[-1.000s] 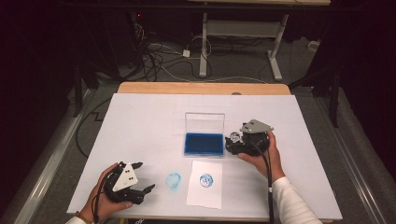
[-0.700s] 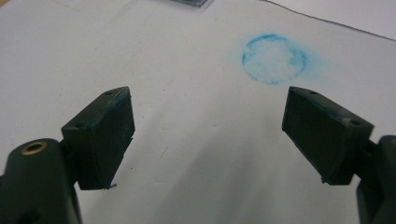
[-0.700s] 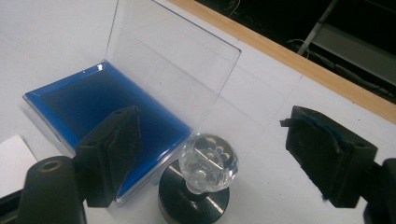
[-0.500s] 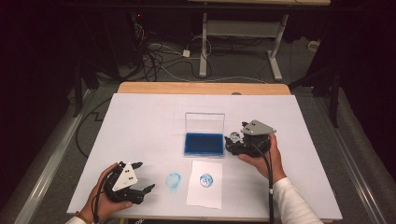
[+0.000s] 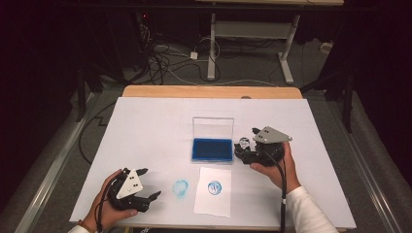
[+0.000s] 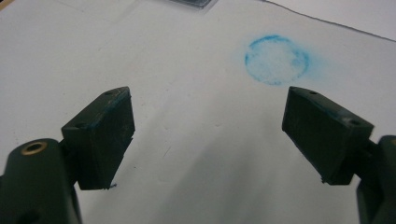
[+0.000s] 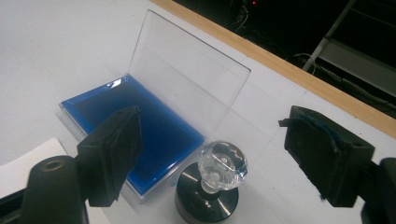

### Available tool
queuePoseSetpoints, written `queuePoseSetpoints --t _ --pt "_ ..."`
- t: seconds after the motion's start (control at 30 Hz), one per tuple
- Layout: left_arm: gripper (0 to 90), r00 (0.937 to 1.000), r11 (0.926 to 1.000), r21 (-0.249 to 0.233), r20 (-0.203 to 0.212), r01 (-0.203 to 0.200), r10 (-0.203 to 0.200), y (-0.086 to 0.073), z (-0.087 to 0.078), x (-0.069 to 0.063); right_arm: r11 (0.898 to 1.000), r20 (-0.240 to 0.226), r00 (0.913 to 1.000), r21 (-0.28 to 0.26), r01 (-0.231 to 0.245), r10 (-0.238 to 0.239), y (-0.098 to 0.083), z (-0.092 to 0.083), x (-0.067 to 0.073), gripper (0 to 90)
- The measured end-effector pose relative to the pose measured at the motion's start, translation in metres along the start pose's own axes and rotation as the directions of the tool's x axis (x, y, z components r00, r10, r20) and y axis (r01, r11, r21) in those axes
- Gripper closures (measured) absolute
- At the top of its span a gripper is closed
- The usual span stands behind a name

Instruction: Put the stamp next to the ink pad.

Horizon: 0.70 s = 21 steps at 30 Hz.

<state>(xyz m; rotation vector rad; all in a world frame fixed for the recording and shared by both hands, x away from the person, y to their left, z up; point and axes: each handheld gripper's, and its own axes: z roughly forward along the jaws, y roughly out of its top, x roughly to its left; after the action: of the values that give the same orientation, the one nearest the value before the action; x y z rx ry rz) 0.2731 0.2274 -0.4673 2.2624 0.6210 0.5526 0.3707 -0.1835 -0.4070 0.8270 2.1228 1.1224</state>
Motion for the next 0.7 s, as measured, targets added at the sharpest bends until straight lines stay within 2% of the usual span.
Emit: queuePoseSetpoints --t 0.7 --pt "16.5 1.0000 1.0000 0.001 0.007 0.002 -0.002 -0.001 0.000 0.000 0.999 -0.021 0.9996 -0.026 0.021 -0.021 0.002 -0.017 0.008 19.7"
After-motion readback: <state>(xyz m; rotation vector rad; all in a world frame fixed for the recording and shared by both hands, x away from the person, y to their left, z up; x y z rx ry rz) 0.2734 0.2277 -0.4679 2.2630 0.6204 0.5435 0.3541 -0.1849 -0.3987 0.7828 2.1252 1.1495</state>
